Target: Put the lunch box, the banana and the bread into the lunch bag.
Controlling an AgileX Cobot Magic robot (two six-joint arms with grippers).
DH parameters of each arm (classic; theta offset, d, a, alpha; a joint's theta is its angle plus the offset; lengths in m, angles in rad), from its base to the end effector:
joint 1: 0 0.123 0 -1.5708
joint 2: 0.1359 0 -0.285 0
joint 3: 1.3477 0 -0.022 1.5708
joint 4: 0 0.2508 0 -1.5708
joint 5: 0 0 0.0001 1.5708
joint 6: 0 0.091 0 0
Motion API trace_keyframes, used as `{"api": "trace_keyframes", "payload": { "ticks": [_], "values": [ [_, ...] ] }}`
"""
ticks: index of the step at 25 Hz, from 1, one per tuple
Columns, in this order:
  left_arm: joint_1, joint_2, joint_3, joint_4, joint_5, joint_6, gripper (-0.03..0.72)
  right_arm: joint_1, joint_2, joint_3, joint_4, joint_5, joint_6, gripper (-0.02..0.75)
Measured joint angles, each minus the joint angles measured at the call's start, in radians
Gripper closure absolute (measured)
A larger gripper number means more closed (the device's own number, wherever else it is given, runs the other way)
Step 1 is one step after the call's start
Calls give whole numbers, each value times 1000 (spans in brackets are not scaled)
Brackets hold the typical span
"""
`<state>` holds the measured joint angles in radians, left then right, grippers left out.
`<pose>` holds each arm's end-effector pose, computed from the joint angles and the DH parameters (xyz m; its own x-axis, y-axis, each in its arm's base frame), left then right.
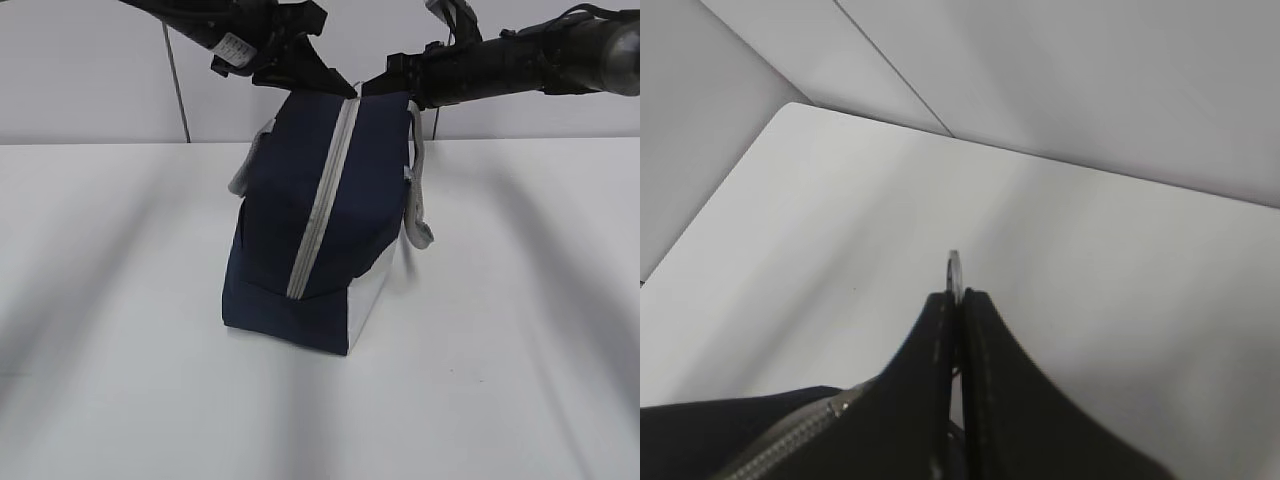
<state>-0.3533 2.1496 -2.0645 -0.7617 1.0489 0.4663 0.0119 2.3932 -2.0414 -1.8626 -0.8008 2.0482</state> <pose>0.4343 -0.2182 0.3038 -0.7190 0.2844 -0.6342 0.6437 0.6164 -0.4535 0.5365 0.0689 0.2078 -0.5655 0.0441 -0.8236 -0.5555 0.7178 0.4198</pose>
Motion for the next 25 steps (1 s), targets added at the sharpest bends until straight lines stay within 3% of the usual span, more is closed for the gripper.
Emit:
{"api": "trace_keyframes", "payload": {
  "ticks": [25],
  "values": [
    [0,0,0,-30,27,66,664,0,36,0,-3,-7,14,754]
  ]
}}
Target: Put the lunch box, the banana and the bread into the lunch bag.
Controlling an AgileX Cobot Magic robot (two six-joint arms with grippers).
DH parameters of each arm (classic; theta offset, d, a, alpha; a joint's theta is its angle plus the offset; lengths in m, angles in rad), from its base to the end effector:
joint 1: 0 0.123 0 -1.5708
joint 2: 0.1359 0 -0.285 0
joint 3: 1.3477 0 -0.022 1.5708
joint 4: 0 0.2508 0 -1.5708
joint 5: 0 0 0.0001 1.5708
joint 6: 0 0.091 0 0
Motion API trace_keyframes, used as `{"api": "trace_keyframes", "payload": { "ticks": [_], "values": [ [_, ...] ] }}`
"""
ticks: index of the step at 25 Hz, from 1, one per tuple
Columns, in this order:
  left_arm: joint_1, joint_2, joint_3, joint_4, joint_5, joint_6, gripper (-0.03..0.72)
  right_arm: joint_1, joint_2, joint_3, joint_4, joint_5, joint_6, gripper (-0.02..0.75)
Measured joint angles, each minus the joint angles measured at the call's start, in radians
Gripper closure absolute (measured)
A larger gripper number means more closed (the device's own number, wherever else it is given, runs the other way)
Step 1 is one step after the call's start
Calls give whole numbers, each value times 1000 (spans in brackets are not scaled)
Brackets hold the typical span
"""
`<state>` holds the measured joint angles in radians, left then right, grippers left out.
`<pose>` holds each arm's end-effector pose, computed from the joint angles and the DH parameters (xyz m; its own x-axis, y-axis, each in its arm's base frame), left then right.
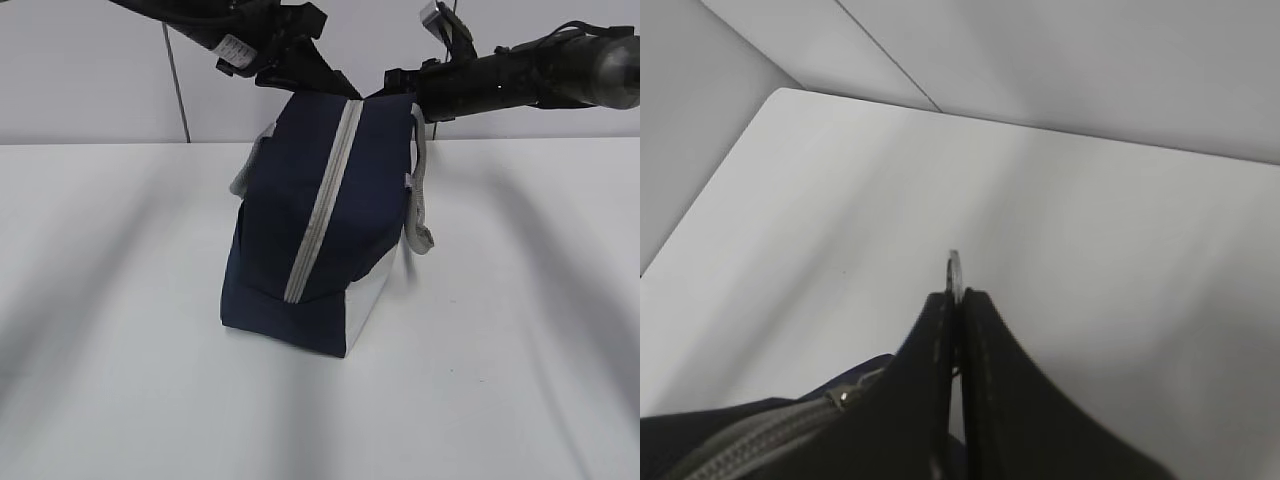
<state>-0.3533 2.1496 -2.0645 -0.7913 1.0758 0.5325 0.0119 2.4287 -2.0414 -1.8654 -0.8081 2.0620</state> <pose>0.4314 -0.2198 0.3046 -0.6873 0.3235 -0.6504 0.6889 0.5742 -0.4423 0.5387 0.0693 0.1885 -0.6038 0.0486 -0.7956 -0.5364 0.7136 0.4507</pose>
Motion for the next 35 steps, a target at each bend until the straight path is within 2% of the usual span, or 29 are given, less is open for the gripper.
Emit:
{"api": "trace_keyframes", "payload": {
  "ticks": [16,18,20,22,25,27,30,32,35],
  "values": [
    [0,0,0,2,5,6,664,0,25,-2,6,-11,4,751],
    [0,0,0,6,4,4,663,0,25,-2,6,-12,4,727],
    [0,0,0,21,3,-12,651,0,25,-2,2,-12,4,659],
    [0,0,0,51,-2,-46,612,-2,21,-9,-4,-12,4,532],
    [0,0,0,132,-14,-120,503,-2,15,-32,-8,-22,4,354],
    [0,0,0,188,-23,-160,414,-2,1,-39,-10,-32,4,309],
    [12,0,0,233,-30,-203,276,-2,-30,-39,-12,-49,4,288],
    [30,0,0,236,-30,-225,219,-2,-59,-39,-15,-62,-3,286],
    [77,0,0,240,-21,-260,188,-2,-117,-13,-15,-69,-18,281]
  ]
}}
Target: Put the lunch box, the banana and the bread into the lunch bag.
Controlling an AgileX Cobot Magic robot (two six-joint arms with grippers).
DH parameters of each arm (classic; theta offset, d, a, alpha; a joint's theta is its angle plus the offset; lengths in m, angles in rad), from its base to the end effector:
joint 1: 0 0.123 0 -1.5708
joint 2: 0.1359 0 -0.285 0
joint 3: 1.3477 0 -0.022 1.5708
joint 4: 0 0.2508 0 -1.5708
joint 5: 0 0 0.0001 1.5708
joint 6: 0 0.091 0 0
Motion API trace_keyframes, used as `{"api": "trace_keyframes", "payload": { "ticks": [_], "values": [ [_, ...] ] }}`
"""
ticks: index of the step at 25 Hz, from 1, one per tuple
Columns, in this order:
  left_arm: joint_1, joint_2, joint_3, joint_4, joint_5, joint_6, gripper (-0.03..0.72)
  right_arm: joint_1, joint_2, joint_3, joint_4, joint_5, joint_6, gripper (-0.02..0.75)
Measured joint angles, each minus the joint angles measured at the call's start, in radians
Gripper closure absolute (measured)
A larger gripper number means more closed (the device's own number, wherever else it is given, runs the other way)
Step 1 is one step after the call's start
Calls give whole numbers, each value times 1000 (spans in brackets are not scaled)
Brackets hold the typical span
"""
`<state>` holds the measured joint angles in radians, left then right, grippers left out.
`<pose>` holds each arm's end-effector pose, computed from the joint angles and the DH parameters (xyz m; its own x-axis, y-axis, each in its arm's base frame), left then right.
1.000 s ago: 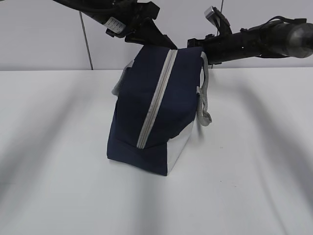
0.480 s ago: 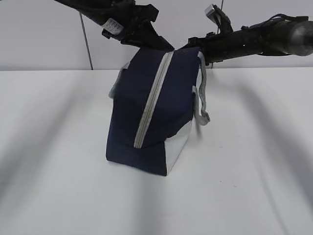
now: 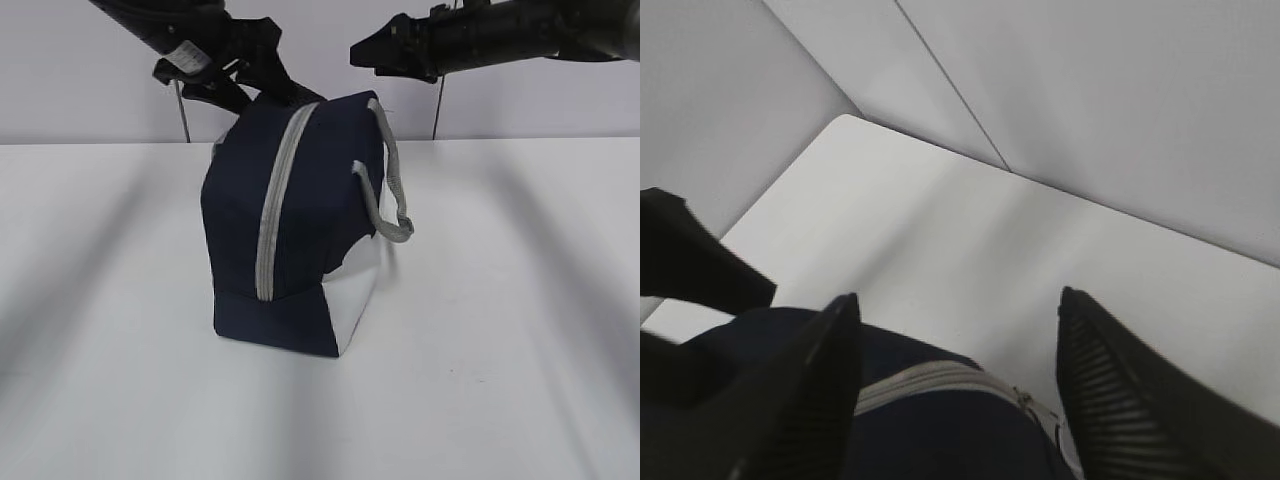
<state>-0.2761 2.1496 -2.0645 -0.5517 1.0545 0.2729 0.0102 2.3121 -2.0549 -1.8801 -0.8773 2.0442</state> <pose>0.4529 -0.1715 0.2934 -0.8100 0.2091 -0.5479 0.4689 0.7920 -0.3909 0.5232 0.0719 0.2536 -0.5040 0.0015 -0.8637 -0.6373 0.6742 0.3731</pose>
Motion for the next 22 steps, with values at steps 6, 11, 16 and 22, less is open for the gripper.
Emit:
{"api": "trace_keyframes", "payload": {
  "ticks": [6,11,16,22],
  "values": [
    [78,-37,0,89,51,-108,181,0,-166,161,0,-2,-49,281],
    [106,-147,0,213,95,-172,186,0,-352,362,0,25,-94,281],
    [106,-254,11,247,175,-200,200,0,-538,574,0,115,-168,281],
    [106,-457,210,302,194,-204,249,19,-718,790,2,270,-240,281]
  ]
}}
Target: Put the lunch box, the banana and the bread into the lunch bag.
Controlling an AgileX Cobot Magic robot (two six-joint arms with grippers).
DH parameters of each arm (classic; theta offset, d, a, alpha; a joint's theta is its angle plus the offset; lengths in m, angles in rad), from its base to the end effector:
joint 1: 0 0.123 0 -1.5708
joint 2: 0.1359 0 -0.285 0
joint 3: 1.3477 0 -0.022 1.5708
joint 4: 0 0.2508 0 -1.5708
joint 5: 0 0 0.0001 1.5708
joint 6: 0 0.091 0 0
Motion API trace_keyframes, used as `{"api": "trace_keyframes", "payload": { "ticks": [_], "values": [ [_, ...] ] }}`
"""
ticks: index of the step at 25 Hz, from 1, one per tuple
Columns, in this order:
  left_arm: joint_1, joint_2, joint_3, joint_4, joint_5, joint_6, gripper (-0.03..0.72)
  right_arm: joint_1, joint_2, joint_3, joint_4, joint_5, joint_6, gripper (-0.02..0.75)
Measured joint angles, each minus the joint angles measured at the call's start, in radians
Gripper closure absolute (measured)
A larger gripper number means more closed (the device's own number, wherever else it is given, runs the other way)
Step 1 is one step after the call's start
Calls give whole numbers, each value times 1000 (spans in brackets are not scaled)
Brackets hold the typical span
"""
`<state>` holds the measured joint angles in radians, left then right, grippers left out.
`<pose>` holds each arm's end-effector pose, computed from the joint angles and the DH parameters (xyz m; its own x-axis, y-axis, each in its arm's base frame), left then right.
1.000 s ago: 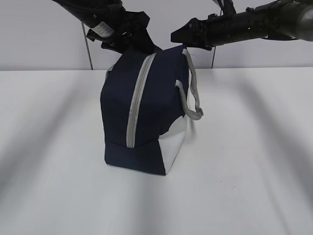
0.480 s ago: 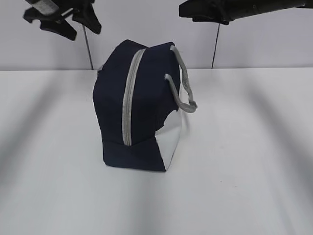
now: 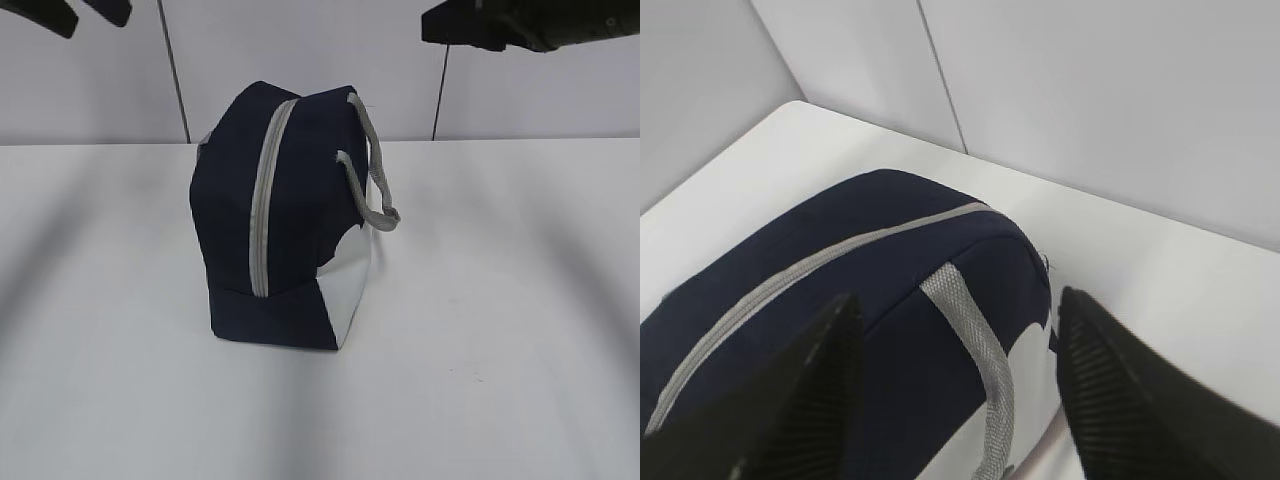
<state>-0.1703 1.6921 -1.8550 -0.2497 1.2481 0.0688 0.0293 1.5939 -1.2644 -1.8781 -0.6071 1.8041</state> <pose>0.3498 -0.0818 0.4081 -0.8265 0.1304 -0.5477 0.2820 0.9379 -0.2023 0.3611 0.0600 0.3324 -0.3608 -0.1239 -0.9244 -0.5681 0.8153 0.1125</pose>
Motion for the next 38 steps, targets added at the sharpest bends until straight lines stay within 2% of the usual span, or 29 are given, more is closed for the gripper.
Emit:
{"api": "trace_keyframes", "payload": {
  "ticks": [12,23,30,38],
  "values": [
    [0,-563,561,38,-101,-2,258,178,-230,253,16,232,-69,281],
    [0,-1081,1000,65,-158,-3,265,204,-298,363,20,259,-73,281],
    [0,-1326,1191,69,-158,-3,265,204,-334,363,20,259,-73,281],
    [0,-1469,1311,115,-158,-3,265,204,-339,363,20,259,-75,281]
  ]
}}
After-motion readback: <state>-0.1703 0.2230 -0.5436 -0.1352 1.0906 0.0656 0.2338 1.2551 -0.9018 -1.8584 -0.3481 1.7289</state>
